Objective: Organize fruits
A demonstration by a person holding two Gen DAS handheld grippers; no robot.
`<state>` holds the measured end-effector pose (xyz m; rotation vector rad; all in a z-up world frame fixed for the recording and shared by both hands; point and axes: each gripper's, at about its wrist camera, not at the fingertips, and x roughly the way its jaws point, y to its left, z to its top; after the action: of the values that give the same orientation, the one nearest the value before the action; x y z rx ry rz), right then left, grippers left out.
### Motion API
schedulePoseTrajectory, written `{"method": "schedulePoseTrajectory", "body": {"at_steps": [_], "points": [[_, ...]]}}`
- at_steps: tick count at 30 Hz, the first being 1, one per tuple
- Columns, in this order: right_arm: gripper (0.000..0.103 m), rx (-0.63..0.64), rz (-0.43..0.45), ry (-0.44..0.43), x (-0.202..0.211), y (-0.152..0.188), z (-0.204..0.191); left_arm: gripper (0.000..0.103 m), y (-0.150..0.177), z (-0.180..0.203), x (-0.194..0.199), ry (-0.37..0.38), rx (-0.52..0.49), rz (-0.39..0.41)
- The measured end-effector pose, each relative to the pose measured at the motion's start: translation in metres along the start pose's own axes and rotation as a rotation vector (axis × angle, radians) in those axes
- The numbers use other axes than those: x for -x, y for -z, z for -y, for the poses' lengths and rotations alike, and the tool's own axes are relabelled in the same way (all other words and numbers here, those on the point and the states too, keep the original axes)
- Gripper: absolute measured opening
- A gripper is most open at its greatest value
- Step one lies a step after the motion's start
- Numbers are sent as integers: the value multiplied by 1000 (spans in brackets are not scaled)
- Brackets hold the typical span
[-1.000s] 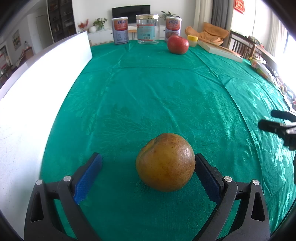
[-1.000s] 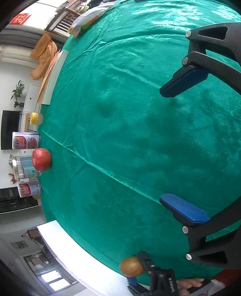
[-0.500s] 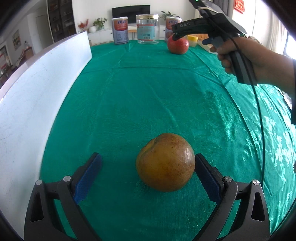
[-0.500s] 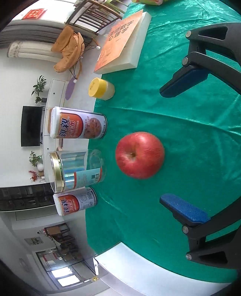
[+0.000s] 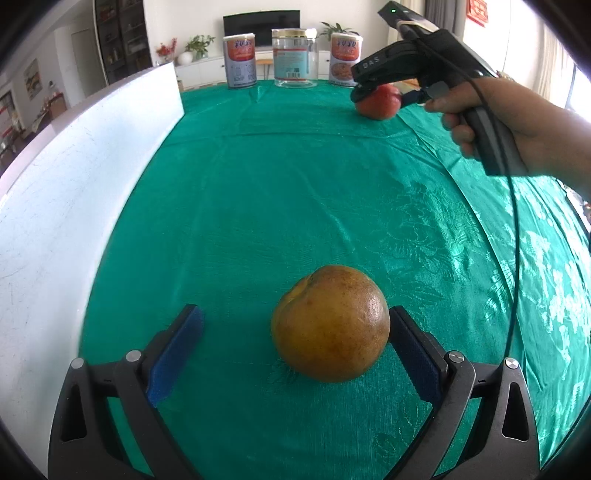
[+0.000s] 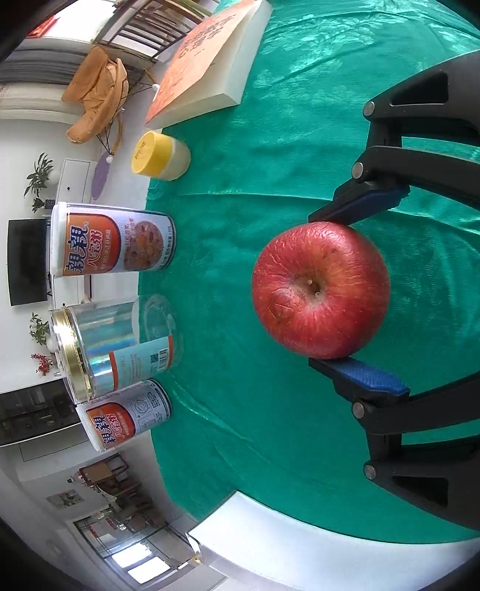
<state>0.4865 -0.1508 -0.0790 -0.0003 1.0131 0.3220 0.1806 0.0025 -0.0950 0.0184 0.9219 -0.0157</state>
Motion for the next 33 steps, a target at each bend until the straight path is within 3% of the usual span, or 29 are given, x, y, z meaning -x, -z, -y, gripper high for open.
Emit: {"method": "schedulePoseTrajectory", "body": {"at_steps": [8,12,16,21,24,33], "points": [[67,80,-94,-28,90,130,13,100,0,0,0,0,0,0],[67,77,-70,-10,138,198,15,100,0,0,0,0,0,0],[68,62,-14,43,158,246,10,100,0,0,0,-1,0,0],[70,62,95,111,163,265,-5,100,0,0,0,0,0,0],[81,45,114,110,158,265,-8,100,0,0,0,0,0,0],[94,55,82,143,137,268,-13,100,0,0,0,-1,0,0]]}}
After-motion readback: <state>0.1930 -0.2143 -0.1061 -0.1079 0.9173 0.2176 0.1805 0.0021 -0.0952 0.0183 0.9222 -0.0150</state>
